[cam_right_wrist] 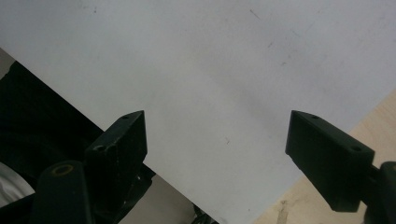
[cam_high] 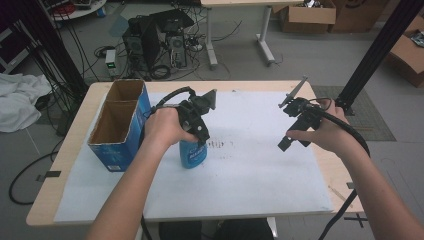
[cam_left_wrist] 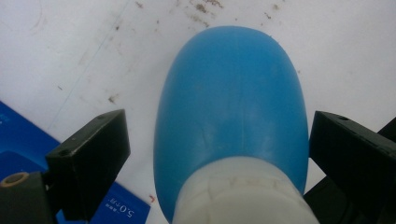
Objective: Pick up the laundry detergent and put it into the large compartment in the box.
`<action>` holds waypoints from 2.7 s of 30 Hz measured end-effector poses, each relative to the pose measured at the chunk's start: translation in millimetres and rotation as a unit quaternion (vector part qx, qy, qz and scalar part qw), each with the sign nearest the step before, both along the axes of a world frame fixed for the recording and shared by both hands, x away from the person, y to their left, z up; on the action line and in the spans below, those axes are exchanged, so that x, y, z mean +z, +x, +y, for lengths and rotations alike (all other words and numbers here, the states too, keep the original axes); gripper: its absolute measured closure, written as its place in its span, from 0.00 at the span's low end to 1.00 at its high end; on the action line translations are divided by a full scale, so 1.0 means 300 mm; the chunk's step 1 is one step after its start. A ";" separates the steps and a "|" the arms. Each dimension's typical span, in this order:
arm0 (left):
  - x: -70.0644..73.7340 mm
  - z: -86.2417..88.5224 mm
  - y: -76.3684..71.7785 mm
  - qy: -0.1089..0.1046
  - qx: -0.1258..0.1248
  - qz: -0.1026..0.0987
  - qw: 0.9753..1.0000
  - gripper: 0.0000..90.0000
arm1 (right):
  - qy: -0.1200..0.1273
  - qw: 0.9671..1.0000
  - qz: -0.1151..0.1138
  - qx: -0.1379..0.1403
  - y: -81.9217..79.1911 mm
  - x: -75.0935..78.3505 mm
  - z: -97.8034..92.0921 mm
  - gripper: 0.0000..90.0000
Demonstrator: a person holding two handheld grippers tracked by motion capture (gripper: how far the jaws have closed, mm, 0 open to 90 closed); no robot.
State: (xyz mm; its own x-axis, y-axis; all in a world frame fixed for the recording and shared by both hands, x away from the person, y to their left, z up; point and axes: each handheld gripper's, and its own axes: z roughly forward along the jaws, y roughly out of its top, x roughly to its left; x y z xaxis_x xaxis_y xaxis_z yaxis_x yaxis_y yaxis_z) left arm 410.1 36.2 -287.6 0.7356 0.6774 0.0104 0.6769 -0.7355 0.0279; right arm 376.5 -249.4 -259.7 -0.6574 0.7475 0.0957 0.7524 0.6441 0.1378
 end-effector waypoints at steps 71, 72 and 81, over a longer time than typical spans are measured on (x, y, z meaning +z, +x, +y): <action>0.003 -0.001 0.005 -0.002 0.003 0.012 1.000 0.41 | 0.004 1.000 0.000 -0.004 -0.004 -0.005 -0.024 0.24; 0.003 -0.001 0.005 -0.001 0.004 0.013 1.000 0.41 | 0.005 1.000 -0.001 -0.005 -0.005 -0.005 -0.024 0.24; 0.006 -0.007 0.003 0.006 0.008 0.012 1.000 0.42 | 0.006 1.000 -0.001 -0.003 -0.007 -0.002 -0.029 0.24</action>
